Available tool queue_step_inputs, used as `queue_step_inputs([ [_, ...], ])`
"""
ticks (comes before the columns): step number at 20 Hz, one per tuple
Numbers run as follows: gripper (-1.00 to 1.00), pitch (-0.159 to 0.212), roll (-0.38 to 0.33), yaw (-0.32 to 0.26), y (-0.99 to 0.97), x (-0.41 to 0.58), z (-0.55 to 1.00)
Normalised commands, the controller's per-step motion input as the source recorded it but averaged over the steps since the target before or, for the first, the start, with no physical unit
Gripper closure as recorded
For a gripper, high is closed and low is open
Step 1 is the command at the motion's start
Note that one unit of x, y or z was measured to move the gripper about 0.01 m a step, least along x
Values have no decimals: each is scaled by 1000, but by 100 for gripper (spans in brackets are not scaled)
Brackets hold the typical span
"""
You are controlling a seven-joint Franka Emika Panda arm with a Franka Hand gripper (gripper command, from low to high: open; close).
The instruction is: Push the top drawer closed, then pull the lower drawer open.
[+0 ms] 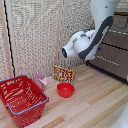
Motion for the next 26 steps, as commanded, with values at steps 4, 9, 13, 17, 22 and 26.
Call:
queue_step_inputs([
  [4, -100, -6, -19, 29, -344, -86, -353],
  [9, -100, -11, -40, 37, -422, -102, -385],
  [13, -100, -12, -47, 36, -293, -51, -442],
  [17, -100, -4, -73, 19, -333, -1, -359],
  [22, -100, -23, -33, 0, -533, 186, -6],
  [26, -100, -3, 23, -21, -521, 330, 162],
])
